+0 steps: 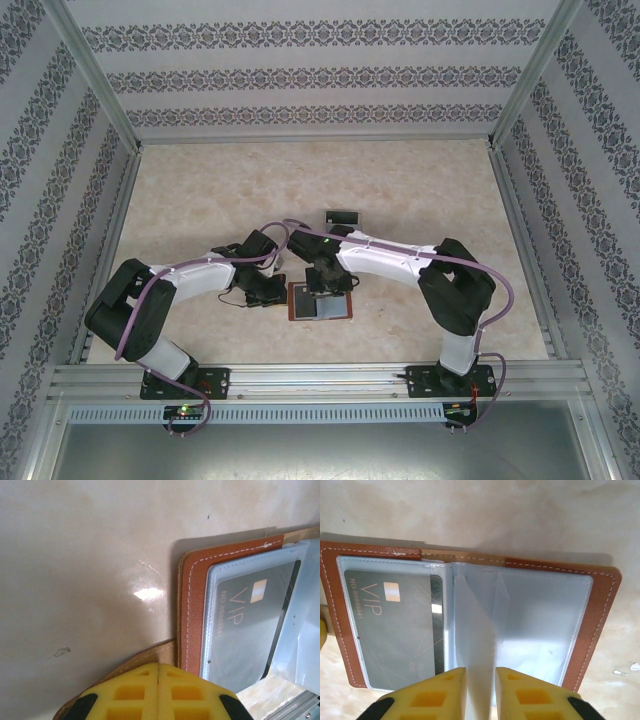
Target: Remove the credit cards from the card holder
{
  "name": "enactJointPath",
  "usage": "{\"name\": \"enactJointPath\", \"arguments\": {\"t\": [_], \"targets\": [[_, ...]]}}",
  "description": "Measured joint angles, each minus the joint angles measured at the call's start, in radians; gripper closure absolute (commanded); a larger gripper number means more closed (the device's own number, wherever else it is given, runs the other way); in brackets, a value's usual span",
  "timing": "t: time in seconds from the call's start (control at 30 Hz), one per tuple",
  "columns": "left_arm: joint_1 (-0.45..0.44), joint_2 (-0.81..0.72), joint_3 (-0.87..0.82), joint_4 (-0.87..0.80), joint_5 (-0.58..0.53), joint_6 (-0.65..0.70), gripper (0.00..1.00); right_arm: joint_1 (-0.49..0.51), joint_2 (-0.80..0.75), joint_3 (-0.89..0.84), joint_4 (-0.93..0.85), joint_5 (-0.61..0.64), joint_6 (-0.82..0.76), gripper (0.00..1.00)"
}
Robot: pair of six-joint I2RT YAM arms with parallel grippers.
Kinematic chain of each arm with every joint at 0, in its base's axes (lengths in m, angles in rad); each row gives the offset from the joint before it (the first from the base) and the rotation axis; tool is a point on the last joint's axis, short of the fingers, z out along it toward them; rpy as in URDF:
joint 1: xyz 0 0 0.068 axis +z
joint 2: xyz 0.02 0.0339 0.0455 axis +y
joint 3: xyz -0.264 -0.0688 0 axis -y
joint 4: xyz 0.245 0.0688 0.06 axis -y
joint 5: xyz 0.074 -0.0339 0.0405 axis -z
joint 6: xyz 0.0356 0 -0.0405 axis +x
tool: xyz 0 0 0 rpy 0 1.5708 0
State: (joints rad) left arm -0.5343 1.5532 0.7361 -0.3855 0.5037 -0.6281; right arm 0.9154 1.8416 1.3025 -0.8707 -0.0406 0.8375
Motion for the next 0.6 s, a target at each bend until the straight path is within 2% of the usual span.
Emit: {"name": "enactJointPath", "arguments": {"t": [0.2,0.6], "targets": [[0.000,0.000,0.019,-0.017,0.000,0.000,0.96,-0.017,-0.006,-0.027,-0.001,0.003,-0.007,0.81],[0.000,-0.013,0.061,-0.052,-0.003,0.000,0.96,-0.030,-0.012,-0.068,-0.002,0.026,-0.031,0.55]]}}
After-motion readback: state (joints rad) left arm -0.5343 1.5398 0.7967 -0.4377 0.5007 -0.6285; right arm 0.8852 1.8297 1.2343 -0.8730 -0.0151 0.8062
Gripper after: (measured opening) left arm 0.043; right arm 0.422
